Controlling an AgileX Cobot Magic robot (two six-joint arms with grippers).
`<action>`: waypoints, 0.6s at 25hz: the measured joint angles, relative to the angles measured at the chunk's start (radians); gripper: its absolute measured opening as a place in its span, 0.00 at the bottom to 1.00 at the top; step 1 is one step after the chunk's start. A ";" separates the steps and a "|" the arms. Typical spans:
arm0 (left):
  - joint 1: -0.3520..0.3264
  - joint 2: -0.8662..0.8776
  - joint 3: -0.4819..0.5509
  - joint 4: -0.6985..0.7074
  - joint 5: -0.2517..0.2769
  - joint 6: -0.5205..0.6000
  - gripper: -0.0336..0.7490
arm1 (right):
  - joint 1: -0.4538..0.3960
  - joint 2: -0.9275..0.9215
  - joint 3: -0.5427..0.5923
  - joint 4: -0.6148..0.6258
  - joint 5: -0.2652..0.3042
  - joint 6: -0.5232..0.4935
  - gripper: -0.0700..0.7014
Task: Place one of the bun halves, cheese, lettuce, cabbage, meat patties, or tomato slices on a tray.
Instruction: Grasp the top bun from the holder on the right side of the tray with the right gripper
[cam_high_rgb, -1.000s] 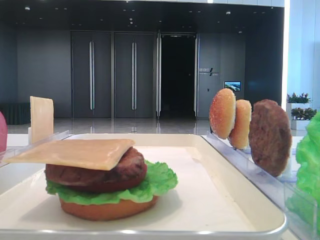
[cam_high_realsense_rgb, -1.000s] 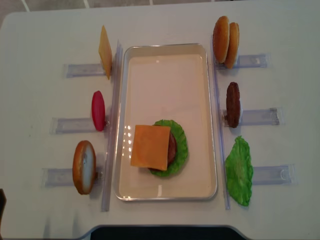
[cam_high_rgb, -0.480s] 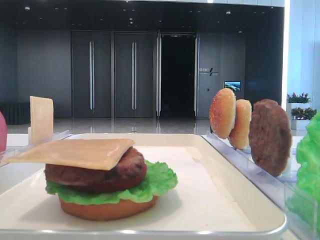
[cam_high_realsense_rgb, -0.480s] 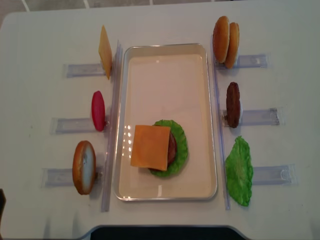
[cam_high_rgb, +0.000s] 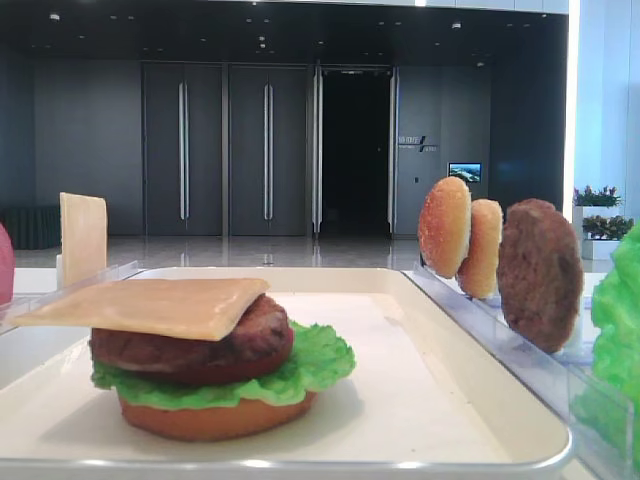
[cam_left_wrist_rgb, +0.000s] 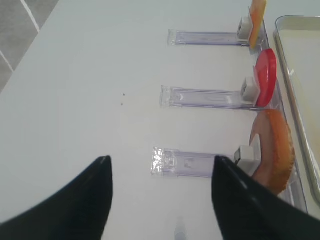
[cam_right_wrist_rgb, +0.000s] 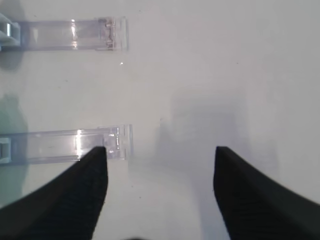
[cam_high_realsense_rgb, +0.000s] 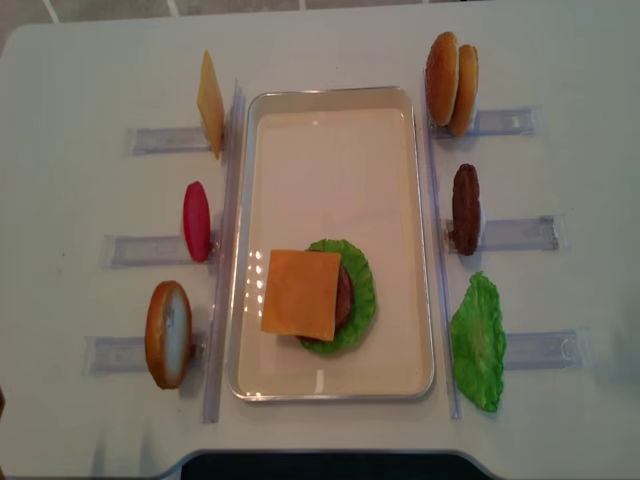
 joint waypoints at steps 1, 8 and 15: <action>0.000 0.000 0.000 0.000 0.000 0.000 0.63 | 0.000 0.053 -0.023 -0.001 -0.001 -0.012 0.69; 0.000 0.000 0.000 0.000 0.000 0.000 0.55 | 0.000 0.337 -0.258 -0.004 0.001 -0.064 0.69; 0.000 0.000 0.000 0.000 0.000 0.000 0.44 | 0.000 0.541 -0.520 -0.005 0.035 -0.066 0.69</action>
